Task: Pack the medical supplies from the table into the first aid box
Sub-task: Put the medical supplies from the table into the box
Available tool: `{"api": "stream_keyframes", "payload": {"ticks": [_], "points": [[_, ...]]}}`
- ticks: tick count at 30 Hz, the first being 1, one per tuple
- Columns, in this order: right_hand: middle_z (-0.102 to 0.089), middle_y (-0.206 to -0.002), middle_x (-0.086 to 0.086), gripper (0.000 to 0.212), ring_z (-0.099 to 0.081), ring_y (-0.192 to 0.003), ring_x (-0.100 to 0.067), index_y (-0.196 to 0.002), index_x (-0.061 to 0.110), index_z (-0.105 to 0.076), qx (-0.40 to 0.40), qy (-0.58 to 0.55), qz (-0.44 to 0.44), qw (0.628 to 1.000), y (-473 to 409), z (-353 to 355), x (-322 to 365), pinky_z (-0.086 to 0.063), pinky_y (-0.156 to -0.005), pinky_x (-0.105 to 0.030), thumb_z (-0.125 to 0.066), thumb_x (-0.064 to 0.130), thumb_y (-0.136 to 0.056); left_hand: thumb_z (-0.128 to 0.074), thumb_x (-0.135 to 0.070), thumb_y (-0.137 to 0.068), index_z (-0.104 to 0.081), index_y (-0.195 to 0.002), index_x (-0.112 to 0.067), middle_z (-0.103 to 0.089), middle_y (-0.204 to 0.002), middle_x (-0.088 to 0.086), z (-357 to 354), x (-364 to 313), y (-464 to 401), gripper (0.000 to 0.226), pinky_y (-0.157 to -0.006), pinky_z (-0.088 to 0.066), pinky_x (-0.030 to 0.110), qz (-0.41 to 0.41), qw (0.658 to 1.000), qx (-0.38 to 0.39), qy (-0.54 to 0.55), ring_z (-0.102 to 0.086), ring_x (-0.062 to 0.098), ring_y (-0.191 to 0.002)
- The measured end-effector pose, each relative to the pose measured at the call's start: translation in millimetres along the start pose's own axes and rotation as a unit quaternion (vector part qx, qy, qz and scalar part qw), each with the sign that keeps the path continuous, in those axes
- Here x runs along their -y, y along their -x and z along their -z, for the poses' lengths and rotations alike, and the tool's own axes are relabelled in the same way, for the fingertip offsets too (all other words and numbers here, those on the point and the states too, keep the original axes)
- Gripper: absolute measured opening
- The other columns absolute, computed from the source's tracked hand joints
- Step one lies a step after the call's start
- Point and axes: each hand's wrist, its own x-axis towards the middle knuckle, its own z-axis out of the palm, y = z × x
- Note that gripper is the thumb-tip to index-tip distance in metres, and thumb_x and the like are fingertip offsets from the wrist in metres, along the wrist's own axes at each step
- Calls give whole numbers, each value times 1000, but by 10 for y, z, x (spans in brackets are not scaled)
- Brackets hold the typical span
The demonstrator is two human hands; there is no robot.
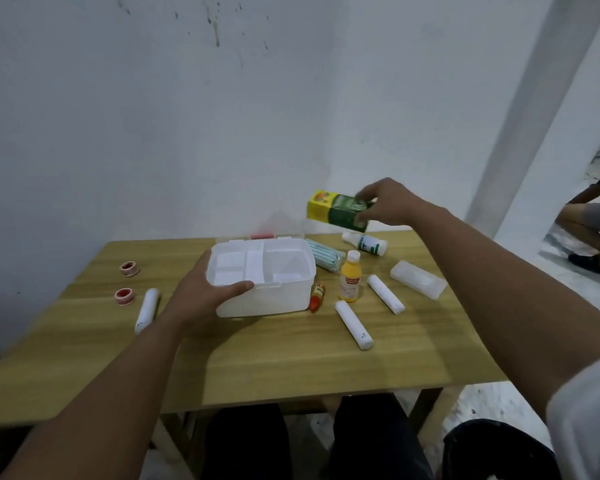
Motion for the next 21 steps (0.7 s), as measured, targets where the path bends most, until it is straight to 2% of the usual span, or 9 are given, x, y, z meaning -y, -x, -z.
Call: {"api": "stream_keyframes", "payload": {"ticks": [3, 6, 11, 16, 21], "points": [[-73, -119, -4, 49, -65, -110, -22, -123, 14, -75, 76, 19, 68, 995, 61, -89, 443, -53, -98, -38, -86, 19, -75, -87, -68, -60, -46, -145, -43, -57, -129, -26, 3, 9, -9, 97, -82, -46, 26, 0, 1000, -6, 5, -56, 6, -117], [-70, -121, -1, 50, -64, -110, -21, -124, 18, -74, 132, 115, 108, 979, 60, -273, 734, -54, -92, -35, -85, 24, -76, -88, -65, -59, -49, -143, -41, -59, -129, -24, -7, 18, -23, 96, -84, -47, 29, 1, 1000, -10, 17, -57, 7, -119], [-72, -115, -4, 47, -65, -99, -23, -122, 16, -74, 133, 191, 125, 964, -59, -529, 983, -54, -75, -31, -78, 15, -76, -89, -68, -59, -42, -151, -39, -55, -142, -16, -15, 102, -69, 107, -91, -47, 34, 15, 1000, -21, 8, -53, 13, -125], [-74, -110, -2, 48, -66, -95, -22, -119, 17, -76, 158, 215, 121, 956, -179, -504, 1039, -55, -73, -31, -84, 17, -71, -89, -63, -63, -41, -151, -41, -54, -142, -18, -40, 123, -46, 102, -87, -46, 32, 7, 999, -31, 17, -52, 12, -124], [-74, -111, 0, 51, -67, -98, -21, -118, 16, -76, 174, 199, 136, 955, -230, -599, 1103, -58, -79, -34, -87, 21, -69, -88, -60, -65, -36, -155, -39, -51, -148, -13, -67, 115, -52, 105, -89, -45, 34, 9, 999, -39, 11, -47, 11, -124]]}}
